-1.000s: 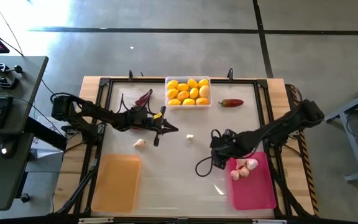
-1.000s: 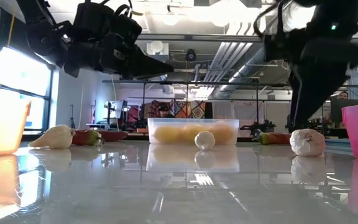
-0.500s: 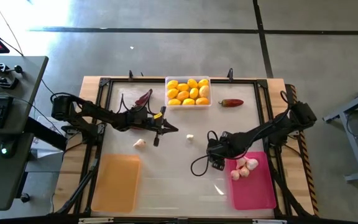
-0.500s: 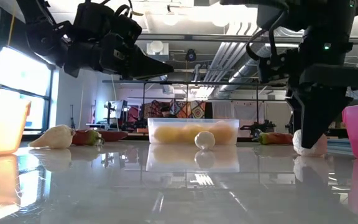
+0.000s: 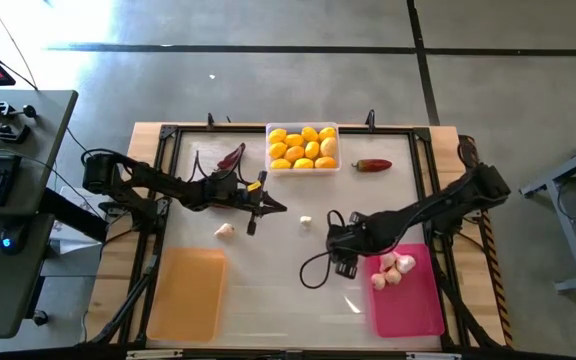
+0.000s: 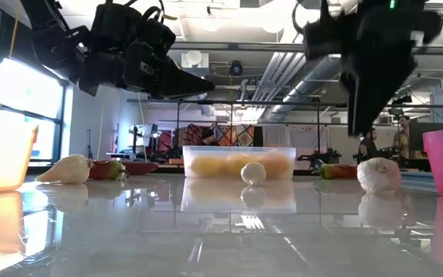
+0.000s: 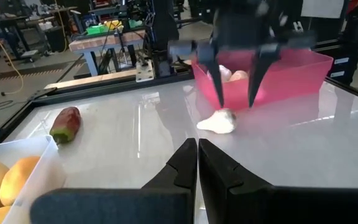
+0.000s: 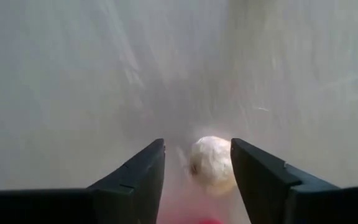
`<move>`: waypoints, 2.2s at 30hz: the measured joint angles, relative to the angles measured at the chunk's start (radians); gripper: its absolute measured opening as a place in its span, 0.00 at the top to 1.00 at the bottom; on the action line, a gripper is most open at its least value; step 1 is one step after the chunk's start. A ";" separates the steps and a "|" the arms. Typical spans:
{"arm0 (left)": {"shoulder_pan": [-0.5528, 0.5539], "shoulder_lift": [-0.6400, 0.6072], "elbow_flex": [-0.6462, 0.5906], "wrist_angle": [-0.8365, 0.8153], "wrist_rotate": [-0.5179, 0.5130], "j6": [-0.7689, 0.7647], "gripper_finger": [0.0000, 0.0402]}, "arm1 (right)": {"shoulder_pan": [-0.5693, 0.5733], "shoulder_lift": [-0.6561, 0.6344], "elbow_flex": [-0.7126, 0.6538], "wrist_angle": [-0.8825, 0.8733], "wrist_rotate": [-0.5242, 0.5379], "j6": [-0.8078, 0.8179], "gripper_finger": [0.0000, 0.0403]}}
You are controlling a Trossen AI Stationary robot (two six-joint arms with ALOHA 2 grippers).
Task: Sort produce into baskets
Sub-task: Put the right garlic into the pink bin
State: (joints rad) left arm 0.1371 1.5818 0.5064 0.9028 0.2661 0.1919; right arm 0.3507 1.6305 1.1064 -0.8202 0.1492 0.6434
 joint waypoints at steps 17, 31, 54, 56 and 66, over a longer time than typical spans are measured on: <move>0.000 0.000 0.000 -0.016 0.000 0.000 0.99 | 0.235 -0.001 0.195 -0.321 0.062 0.265 0.60; 0.000 0.000 0.000 -0.024 -0.006 0.001 0.99 | 0.090 0.005 0.051 -0.124 0.096 -0.019 0.34; 0.000 0.000 0.000 -0.031 -0.008 0.002 0.99 | -0.026 0.006 -0.168 0.071 -0.028 -0.039 0.27; 0.000 0.000 0.000 -0.031 -0.008 0.002 0.99 | -0.026 0.006 -0.173 0.079 -0.032 -0.039 0.29; 0.000 0.000 0.000 -0.031 -0.008 0.002 0.99 | -0.049 0.006 -0.167 0.086 -0.058 -0.042 0.59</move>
State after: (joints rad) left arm 0.1368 1.5818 0.5064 0.8715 0.2577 0.1940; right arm 0.3022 1.6367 0.9394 -0.7340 0.0917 0.6014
